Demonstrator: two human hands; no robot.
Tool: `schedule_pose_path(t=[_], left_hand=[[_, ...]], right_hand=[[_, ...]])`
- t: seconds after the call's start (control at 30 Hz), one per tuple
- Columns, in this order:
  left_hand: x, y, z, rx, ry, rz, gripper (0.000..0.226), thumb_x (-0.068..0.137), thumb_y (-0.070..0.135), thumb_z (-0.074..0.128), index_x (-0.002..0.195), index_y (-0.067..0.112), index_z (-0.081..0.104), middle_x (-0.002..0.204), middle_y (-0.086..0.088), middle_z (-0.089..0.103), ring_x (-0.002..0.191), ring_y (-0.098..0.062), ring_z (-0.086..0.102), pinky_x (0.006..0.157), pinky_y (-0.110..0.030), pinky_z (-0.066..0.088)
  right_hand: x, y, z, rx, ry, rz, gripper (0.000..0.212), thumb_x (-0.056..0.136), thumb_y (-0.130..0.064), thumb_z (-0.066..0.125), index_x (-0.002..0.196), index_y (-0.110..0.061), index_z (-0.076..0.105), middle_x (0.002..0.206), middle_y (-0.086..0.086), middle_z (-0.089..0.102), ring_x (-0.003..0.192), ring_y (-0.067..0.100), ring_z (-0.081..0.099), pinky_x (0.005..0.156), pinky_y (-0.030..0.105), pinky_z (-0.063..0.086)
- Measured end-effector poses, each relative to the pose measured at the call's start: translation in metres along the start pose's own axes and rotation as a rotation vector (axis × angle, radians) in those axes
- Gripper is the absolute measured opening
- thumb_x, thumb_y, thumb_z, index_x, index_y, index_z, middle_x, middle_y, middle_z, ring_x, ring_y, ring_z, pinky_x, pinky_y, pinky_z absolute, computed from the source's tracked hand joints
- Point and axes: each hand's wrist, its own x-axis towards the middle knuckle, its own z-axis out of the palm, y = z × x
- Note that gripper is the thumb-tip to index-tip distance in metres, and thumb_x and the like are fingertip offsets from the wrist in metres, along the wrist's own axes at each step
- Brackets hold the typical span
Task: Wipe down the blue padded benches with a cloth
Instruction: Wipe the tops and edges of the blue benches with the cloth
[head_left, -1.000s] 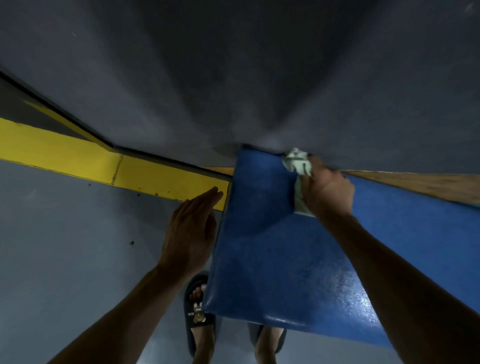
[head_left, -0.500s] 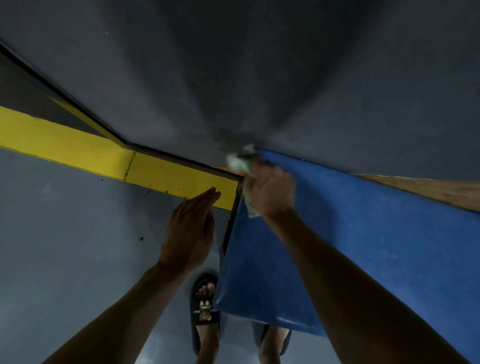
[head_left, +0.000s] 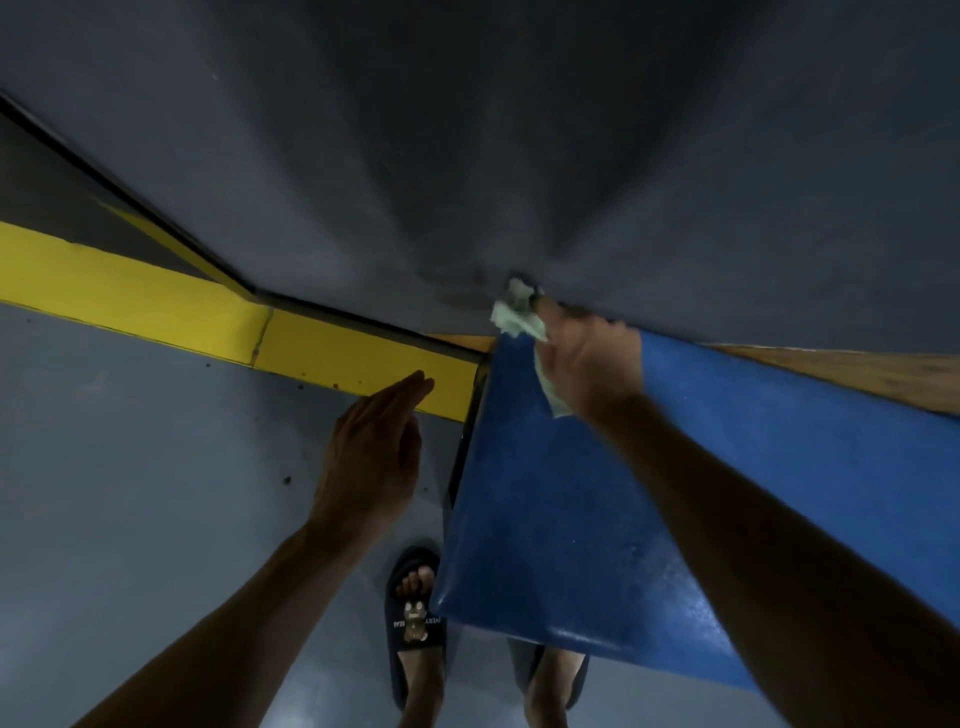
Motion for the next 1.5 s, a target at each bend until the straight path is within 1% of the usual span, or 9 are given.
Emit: schedule_pose_path(t=[0.3,0.47,0.6,0.83,1.0,1.1,1.2,1.3,1.5], left_hand=[[-0.007,0.016,0.014,0.006,-0.043,0.059,0.048,0.098,0.02,0.037,0.145,0.018,0.048,0.147,0.001,0.051,0.133,-0.017,0.048,0.108,-0.029,0.033],[-0.007,0.02,0.014,-0.011,-0.038,0.087,0.047,0.099,0.02,0.036,0.143,0.018,0.05,0.148,0.002,0.05,0.135,-0.014,0.046,0.111,-0.034,0.036],[-0.009,0.018,0.016,-0.051,-0.049,0.103,0.049,0.097,0.016,0.038,0.144,0.016,0.048,0.147,0.001,0.051,0.135,-0.015,0.047,0.11,-0.043,0.042],[-0.013,0.021,0.023,-0.045,-0.037,0.057,0.048,0.101,0.011,0.042,0.149,0.019,0.04,0.15,0.003,0.046,0.134,-0.002,0.038,0.11,-0.028,0.034],[-0.019,0.038,0.031,-0.06,-0.043,0.082,0.043,0.096,0.002,0.045,0.134,0.022,0.05,0.113,0.004,0.062,0.091,-0.006,0.055,0.077,-0.015,0.042],[-0.024,0.041,0.032,-0.055,-0.05,0.08,0.047,0.096,-0.002,0.046,0.136,0.022,0.051,0.122,0.013,0.057,0.104,0.006,0.049,0.088,-0.017,0.043],[-0.025,0.036,0.033,-0.035,-0.066,0.158,0.052,0.096,-0.002,0.047,0.145,0.017,0.046,0.14,0.015,0.045,0.127,0.006,0.037,0.104,-0.006,0.027],[-0.02,0.03,0.035,-0.022,-0.071,0.178,0.052,0.098,0.004,0.048,0.148,0.017,0.043,0.15,0.002,0.047,0.135,-0.011,0.044,0.108,-0.025,0.038],[-0.024,0.033,0.033,-0.053,-0.1,0.157,0.05,0.1,0.011,0.049,0.148,0.027,0.043,0.142,0.004,0.055,0.115,-0.004,0.053,0.091,-0.02,0.041]], right_hand=[[-0.051,-0.002,-0.007,0.109,-0.12,-0.262,0.031,0.081,-0.026,0.065,0.111,-0.022,0.07,0.074,0.0,0.069,0.049,0.021,0.06,0.05,0.023,0.044],[-0.074,0.087,-0.027,-0.096,-0.058,0.348,0.039,0.087,-0.027,0.054,0.125,-0.019,0.057,0.071,0.017,0.064,0.056,0.039,0.06,0.053,0.036,0.042],[-0.091,0.044,-0.015,0.066,-0.113,0.693,0.046,0.09,-0.022,0.053,0.136,-0.019,0.046,0.09,0.02,0.068,0.077,0.044,0.063,0.064,0.04,0.043],[-0.08,-0.051,0.003,0.31,-0.035,0.403,0.033,0.094,-0.023,0.059,0.125,-0.016,0.05,0.076,0.001,0.07,0.047,0.012,0.057,0.045,0.02,0.042],[-0.09,-0.059,0.008,0.267,-0.038,0.008,0.03,0.083,-0.022,0.059,0.112,-0.015,0.054,0.075,0.005,0.069,0.051,0.024,0.062,0.041,0.027,0.045],[-0.098,-0.022,0.002,0.213,0.037,-0.068,0.04,0.079,-0.027,0.051,0.117,-0.017,0.053,0.074,0.003,0.068,0.048,0.025,0.06,0.042,0.023,0.036],[-0.125,0.046,0.0,0.066,0.105,0.113,0.048,0.078,-0.027,0.055,0.125,-0.017,0.054,0.068,0.005,0.067,0.041,0.031,0.057,0.039,0.026,0.039],[-0.162,0.097,-0.015,-0.047,0.024,0.405,0.048,0.077,-0.03,0.056,0.123,-0.018,0.055,0.062,0.009,0.063,0.043,0.035,0.057,0.043,0.033,0.046],[-0.179,0.045,-0.01,0.099,0.005,0.681,0.053,0.079,-0.02,0.06,0.13,-0.021,0.046,0.069,0.017,0.067,0.049,0.041,0.061,0.045,0.038,0.047]])
